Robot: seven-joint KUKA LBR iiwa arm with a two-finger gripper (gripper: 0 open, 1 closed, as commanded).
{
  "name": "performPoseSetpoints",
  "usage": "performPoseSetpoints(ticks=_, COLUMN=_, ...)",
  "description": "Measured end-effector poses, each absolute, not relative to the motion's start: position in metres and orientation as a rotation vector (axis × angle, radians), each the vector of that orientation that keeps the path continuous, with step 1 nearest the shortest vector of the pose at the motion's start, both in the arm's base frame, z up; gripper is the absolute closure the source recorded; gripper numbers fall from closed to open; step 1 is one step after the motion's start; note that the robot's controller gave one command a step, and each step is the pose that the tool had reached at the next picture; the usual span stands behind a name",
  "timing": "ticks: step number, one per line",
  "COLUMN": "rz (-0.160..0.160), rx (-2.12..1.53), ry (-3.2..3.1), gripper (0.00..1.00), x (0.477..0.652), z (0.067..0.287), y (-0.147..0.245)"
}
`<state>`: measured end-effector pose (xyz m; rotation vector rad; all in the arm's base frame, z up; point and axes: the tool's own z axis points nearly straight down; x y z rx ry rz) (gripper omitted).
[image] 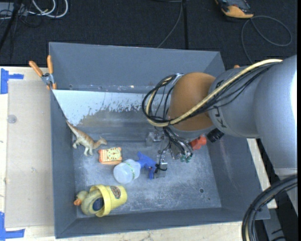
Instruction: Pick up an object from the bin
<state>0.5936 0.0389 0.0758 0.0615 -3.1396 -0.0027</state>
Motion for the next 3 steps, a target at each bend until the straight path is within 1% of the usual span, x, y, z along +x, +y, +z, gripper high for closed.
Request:
performPoseSetpoints(ticks=1, rz=-0.001, rx=0.165, ry=-3.128, gripper=1.00, x=0.572, z=0.069, y=0.082)
performPoseSetpoints(ticks=2, rz=-0.001, rx=0.166, ry=-3.129, gripper=1.00, x=0.572, z=0.069, y=0.082)
performPoseSetpoints(ticks=3, rz=-0.001, rx=0.244, ry=-3.130, gripper=1.00, x=0.556, z=0.244, y=0.064)
